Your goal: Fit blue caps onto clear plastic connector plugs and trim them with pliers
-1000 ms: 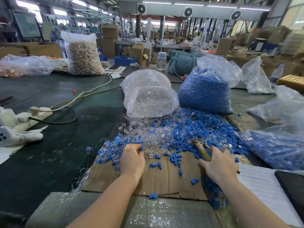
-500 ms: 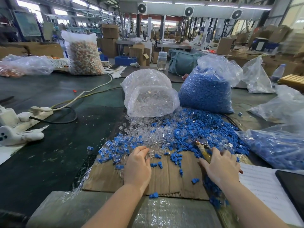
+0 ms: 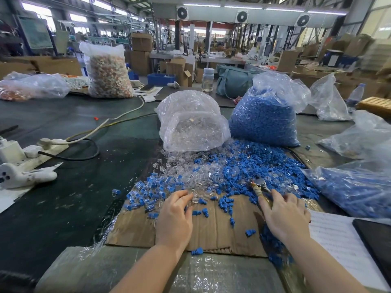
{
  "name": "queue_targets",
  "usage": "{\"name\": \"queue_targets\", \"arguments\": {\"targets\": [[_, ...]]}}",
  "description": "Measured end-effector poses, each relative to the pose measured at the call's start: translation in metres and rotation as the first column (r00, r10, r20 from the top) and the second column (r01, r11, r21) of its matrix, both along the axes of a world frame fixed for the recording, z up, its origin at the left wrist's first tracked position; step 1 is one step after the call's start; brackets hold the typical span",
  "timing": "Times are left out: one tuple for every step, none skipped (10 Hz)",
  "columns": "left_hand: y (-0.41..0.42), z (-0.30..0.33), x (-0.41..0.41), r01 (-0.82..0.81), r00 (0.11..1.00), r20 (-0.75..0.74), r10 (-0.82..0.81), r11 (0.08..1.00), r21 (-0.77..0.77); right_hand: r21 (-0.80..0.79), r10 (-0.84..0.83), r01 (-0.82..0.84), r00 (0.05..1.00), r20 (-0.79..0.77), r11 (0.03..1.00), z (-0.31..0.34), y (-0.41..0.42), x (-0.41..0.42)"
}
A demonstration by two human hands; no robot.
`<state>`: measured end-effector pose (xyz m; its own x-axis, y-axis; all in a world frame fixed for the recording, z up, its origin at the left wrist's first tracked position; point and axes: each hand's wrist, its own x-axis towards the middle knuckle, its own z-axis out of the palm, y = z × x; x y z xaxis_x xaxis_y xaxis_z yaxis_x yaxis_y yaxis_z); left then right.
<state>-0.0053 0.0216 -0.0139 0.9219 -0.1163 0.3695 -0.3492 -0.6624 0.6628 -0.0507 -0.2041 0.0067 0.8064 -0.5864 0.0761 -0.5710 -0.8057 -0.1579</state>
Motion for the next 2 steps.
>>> {"name": "queue_targets", "arguments": {"targets": [[0.004, -0.002, -0.004, 0.019, 0.999, 0.046, -0.019, 1.0, -0.009, 0.008, 0.05, -0.052, 0.988, 0.144, 0.999, 0.006, 0.007, -0.008], [0.009, -0.004, -0.02, 0.052, 0.995, 0.088, -0.048, 0.998, -0.045, -0.018, 0.182, -0.198, 0.858, 0.481, 0.98, 0.008, 0.022, -0.028]]}}
